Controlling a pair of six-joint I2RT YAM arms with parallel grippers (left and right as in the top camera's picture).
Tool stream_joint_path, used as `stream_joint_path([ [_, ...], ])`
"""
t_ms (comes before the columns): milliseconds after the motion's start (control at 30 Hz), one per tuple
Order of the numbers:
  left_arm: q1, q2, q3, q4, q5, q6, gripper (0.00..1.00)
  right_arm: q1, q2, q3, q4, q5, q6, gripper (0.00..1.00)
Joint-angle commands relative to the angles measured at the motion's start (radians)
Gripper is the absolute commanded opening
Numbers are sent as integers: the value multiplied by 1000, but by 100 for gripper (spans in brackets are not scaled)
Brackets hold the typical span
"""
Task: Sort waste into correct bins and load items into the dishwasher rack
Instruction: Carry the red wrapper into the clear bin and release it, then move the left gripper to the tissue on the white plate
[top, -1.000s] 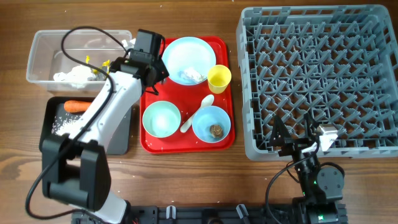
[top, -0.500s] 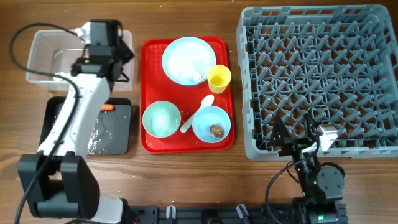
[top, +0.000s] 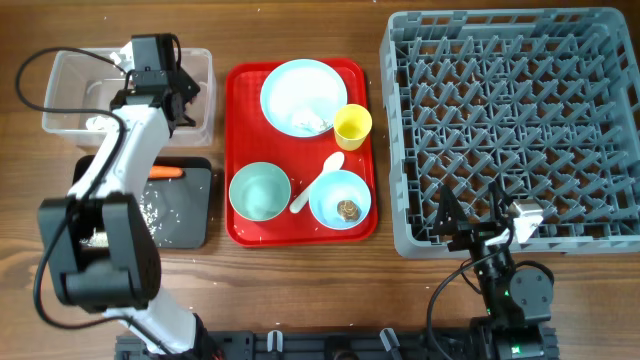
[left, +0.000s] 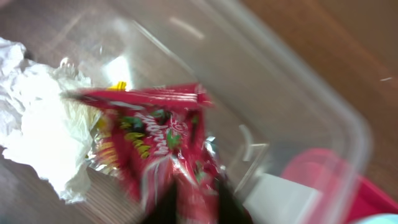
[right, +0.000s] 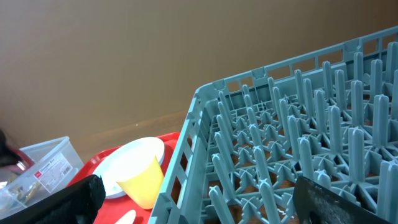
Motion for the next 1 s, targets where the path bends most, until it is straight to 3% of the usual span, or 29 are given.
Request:
stream_joint_path([
  [0, 18, 8, 13, 10, -6, 8, 60, 3, -6, -1, 3, 10, -8, 100],
  [33, 18, -1, 13, 13, -6, 8, 70, 3, -6, -1, 3, 10, -7, 100],
  [133, 17, -47, 13, 23, -1, 10, 80, 3, -6, -1, 3, 10, -8, 100],
  [367, -30, -220, 14, 14, 124, 87, 80, 3, -6, -1, 3, 10, -7, 99],
  [567, -192, -343, 14, -86, 137, 85, 77, 3, -6, -1, 3, 10, -7, 100],
  [767, -377, -298, 14, -116, 135, 82, 77, 3, -6, -1, 3, 10, -7, 100],
  [967, -468, -161, 14, -53, 131, 71, 81, 3, -6, -1, 3, 10, -7, 100],
])
